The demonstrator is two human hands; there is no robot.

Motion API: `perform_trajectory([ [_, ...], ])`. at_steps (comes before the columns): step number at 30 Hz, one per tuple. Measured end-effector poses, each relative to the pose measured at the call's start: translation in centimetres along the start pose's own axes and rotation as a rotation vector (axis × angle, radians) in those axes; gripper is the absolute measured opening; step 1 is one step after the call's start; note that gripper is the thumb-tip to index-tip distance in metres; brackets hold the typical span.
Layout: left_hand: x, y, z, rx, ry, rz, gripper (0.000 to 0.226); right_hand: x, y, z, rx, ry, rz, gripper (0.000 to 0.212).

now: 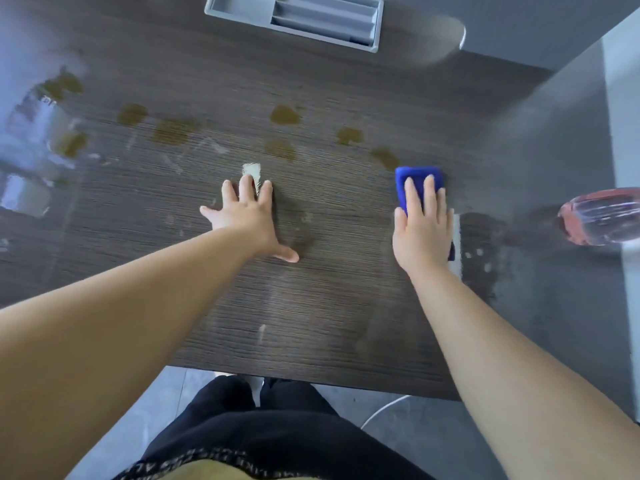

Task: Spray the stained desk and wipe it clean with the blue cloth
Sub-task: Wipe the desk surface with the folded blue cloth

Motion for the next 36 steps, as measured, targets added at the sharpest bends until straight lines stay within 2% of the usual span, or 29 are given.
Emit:
perform_trajectory([
  [2,0.2,0.2,0.2,0.006,0.01,-0.013,0.138,0.5,-0.3,-1.6,0.034,-0.167,0.011,0.053],
  [3,0.2,0.2,0.3,0.009,0.013,-0.015,0.137,-0.2,-0.5,-2.8,0.039,-0.13,0.012,0.053],
  [7,0.5,-0.1,0.3,0.011,0.015,-0.007,0.135,-5.7,-0.9,-5.5,-0.006,0.445,-0.061,0.05],
  [9,0.8,-0.1,0.3,0.008,0.013,-0.007,0.136,-4.4,-0.4,-3.6,0.004,0.541,-0.082,0.049],
  [11,0.8,0.1,0.4,0.01,0.012,-0.015,0.137,-0.8,0.0,-1.3,-0.015,0.409,-0.043,0.049],
  [13,0.7,0.1,0.6,0.009,0.012,-0.022,0.137,3.3,0.3,0.2,-0.033,0.13,-0.001,0.049],
  [15,0.7,0.1,0.5,0.005,0.019,-0.021,0.136,6.0,0.1,-0.4,-0.007,-0.097,0.022,0.051],
  [16,0.7,0.2,0.5,0.004,0.02,-0.02,0.136,6.3,-0.2,-1.5,0.004,-0.136,0.021,0.052],
  [18,0.6,0.0,0.5,0.004,0.02,-0.028,0.137,5.1,-0.8,-4.7,0.006,-0.007,-0.001,0.052],
  [20,0.8,-0.1,0.4,0.002,0.022,-0.032,0.138,1.7,-1.5,-7.5,0.014,0.281,-0.045,0.05],
  [22,0.8,-0.1,0.4,0.001,0.02,-0.033,0.138,-2.1,-1.5,-7.8,0.011,0.548,-0.106,0.05],
  [24,0.8,-0.1,0.5,0.0,0.014,-0.034,0.137,-2.4,-1.0,-6.1,-0.008,0.66,-0.129,0.05],
  [26,0.8,0.0,0.4,-0.002,0.015,-0.034,0.136,0.3,-0.8,-4.4,-0.021,0.537,-0.108,0.049],
  [30,0.7,0.2,0.5,-0.014,0.009,-0.029,0.134,4.6,-1.0,-4.4,-0.006,0.027,-0.021,0.051],
  [31,0.7,0.1,0.5,-0.015,0.009,-0.027,0.134,4.2,-1.2,-5.3,-0.004,0.004,-0.025,0.052],
  [33,0.6,0.1,0.4,-0.017,0.013,-0.02,0.134,1.8,-1.5,-7.8,0.008,0.159,-0.038,0.053],
  [36,0.6,0.1,0.4,-0.038,0.008,-0.014,0.135,-3.9,-1.6,-8.7,0.002,0.547,-0.109,0.051],
])
Point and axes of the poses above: each hand's wrist, its own x-axis towards the middle knuckle, its own y-axis out of the back of the hand, z = x × y, the point moved 8 cm from there along x, towards the middle knuckle, and after that the axes turned 8 degrees about z, right-handed, at the moved point
